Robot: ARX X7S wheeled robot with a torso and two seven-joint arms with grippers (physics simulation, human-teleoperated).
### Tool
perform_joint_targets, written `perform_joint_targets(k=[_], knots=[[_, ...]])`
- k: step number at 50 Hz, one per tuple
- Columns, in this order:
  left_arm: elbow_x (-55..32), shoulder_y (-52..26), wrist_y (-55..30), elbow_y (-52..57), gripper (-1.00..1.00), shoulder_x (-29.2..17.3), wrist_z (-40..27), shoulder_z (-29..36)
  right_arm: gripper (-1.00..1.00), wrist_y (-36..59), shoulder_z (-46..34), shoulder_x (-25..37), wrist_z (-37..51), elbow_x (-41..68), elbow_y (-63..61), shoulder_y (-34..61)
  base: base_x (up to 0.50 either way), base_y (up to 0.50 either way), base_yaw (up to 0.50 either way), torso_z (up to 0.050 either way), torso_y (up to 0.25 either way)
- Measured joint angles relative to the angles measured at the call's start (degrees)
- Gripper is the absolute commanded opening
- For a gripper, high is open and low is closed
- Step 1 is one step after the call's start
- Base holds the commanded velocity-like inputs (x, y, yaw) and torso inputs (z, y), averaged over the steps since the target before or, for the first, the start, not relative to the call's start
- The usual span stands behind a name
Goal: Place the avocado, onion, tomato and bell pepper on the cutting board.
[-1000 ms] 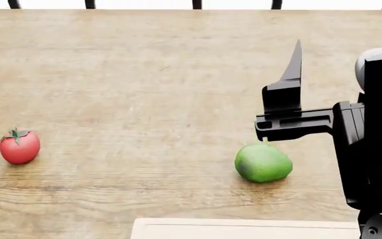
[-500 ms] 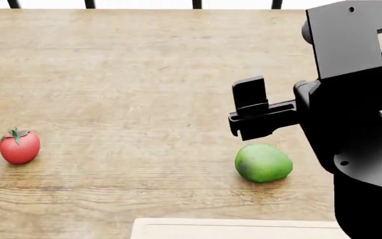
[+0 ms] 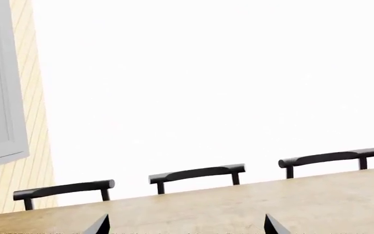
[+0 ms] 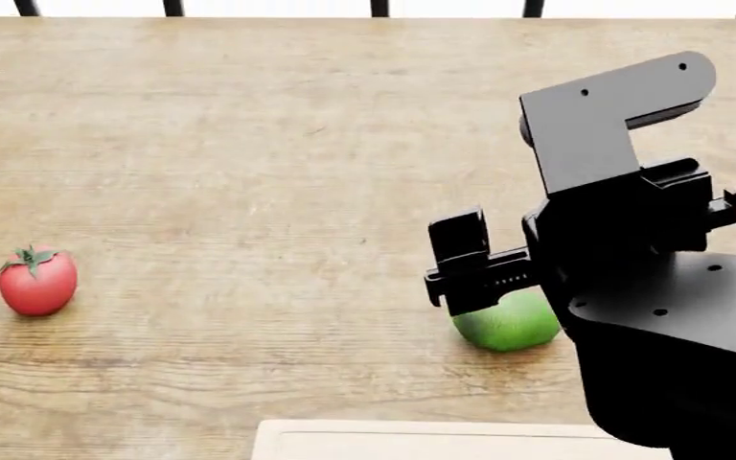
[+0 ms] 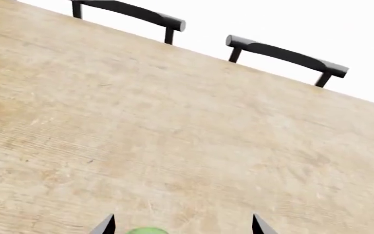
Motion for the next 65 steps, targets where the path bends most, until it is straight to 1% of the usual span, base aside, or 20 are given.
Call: perform_joint_targets(k=[14, 24, 42, 65], knots=[[-1.9, 0.6, 1.3, 0.4, 1.00, -1.2, -1.8, 0.6, 1.00, -2.4, -3.8, -0.1, -1.3, -2.2, 1.7, -3.7, 0.00, 0.00, 0.00, 0.000, 0.000], [-2.8, 0.8, 2.3, 0.5, 1.00, -2.1, -2.9, 1.3, 1.00, -4.5, -6.9, -0.7, -3.4, -4.7, 3.7, -4.3, 0.00, 0.00, 0.00, 0.000, 0.000], [-4.0, 1.8, 4.8, 0.8, 1.00, -4.0, -4.3, 2.3, 1.00, -9.9, -12.1, -3.5, -8.1, -10.2, 11.2, -4.2, 0.00, 0.00, 0.00, 0.000, 0.000], [-6.4, 2.6, 9.8, 1.1, 1.00, -8.4, -6.7, 4.6, 1.00, -17.1, -15.3, -6.7, -12.0, -14.9, 21.5, -3.8, 0.00, 0.00, 0.00, 0.000, 0.000]])
